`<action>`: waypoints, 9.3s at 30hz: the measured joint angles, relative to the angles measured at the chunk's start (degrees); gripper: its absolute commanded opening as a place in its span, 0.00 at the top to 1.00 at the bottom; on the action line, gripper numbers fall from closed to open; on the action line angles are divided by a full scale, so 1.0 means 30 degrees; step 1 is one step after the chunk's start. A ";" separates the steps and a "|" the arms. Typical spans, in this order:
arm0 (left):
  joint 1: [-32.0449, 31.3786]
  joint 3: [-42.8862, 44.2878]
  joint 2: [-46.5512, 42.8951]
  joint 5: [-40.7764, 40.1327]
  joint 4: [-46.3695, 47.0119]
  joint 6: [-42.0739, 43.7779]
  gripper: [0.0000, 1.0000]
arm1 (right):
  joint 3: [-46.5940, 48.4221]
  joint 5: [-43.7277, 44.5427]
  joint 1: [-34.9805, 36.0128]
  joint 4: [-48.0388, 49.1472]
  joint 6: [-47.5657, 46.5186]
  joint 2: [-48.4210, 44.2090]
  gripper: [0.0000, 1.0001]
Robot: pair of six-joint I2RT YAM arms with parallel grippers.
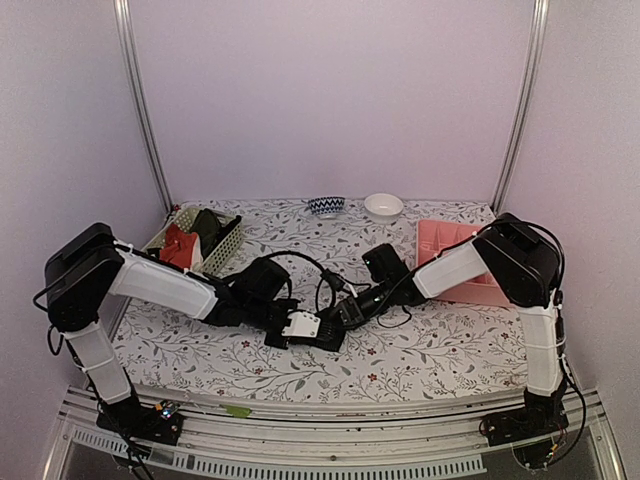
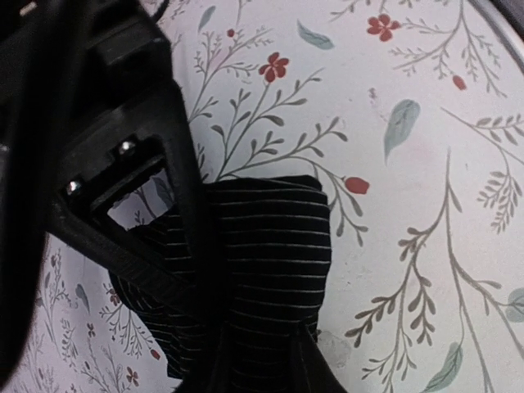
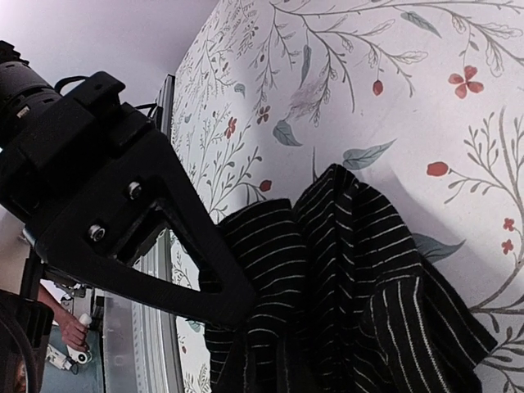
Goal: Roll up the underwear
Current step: Roll the underwear at the center of the board, then pick up the underwear from the center of the board, then move the storage box to the corner of the board.
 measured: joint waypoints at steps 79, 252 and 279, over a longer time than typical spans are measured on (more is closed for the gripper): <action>0.4153 -0.1406 -0.5115 0.8903 -0.5304 -0.3213 0.43 | -0.1370 0.4029 0.3096 -0.1880 -0.3045 -0.2601 1.00; 0.9391 0.9500 0.0415 0.7293 -0.8102 -1.2866 0.04 | -0.1086 2.8399 -0.8714 -2.0371 0.2776 -1.2947 1.00; 0.9391 0.9530 0.0408 0.6025 -0.8080 -1.2786 0.04 | 0.3978 3.1314 -0.6951 -2.1303 0.2149 -0.5122 1.00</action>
